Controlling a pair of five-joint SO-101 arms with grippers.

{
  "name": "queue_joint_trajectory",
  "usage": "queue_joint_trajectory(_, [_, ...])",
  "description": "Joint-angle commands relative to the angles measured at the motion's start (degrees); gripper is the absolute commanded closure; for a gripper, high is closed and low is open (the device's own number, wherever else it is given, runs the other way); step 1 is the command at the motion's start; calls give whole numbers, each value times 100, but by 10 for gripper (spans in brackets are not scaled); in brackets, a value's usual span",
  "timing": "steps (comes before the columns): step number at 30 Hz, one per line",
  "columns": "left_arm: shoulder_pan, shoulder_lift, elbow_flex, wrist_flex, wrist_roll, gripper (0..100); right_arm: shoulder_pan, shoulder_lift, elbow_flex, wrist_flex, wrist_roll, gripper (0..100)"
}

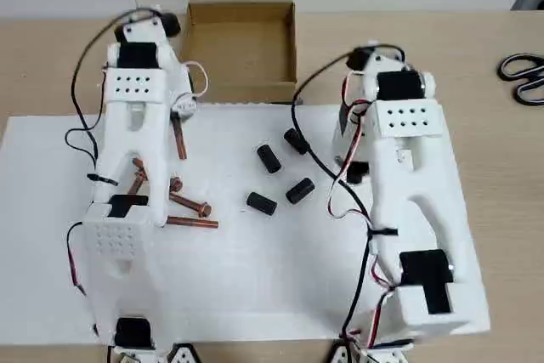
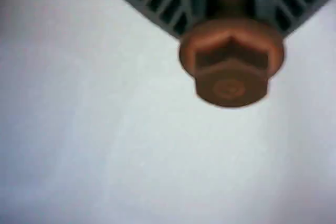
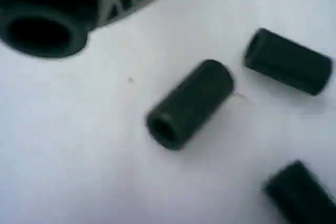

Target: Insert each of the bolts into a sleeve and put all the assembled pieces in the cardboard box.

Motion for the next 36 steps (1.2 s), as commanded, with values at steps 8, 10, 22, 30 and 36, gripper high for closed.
queue_joint_trajectory(8, [466, -2444, -251, 114, -369, 995, -585, -2044, -229, 171, 527, 997])
queue_joint_trajectory(10, [536, -2901, -154, 114, -352, 995, -585, -2360, -62, 180, 659, 997])
queue_joint_trajectory(22, [756, -5336, 2026, -132, 290, 995, -1007, -4840, 2541, -523, 888, 997])
queue_joint_trajectory(30, [756, -6804, 4532, -1591, 879, 995, -1015, -6290, 4273, -2000, 897, 997])
queue_joint_trajectory(36, [800, -8220, 6747, -3437, 923, 995, -1622, -7178, 5398, -2826, 897, 997])
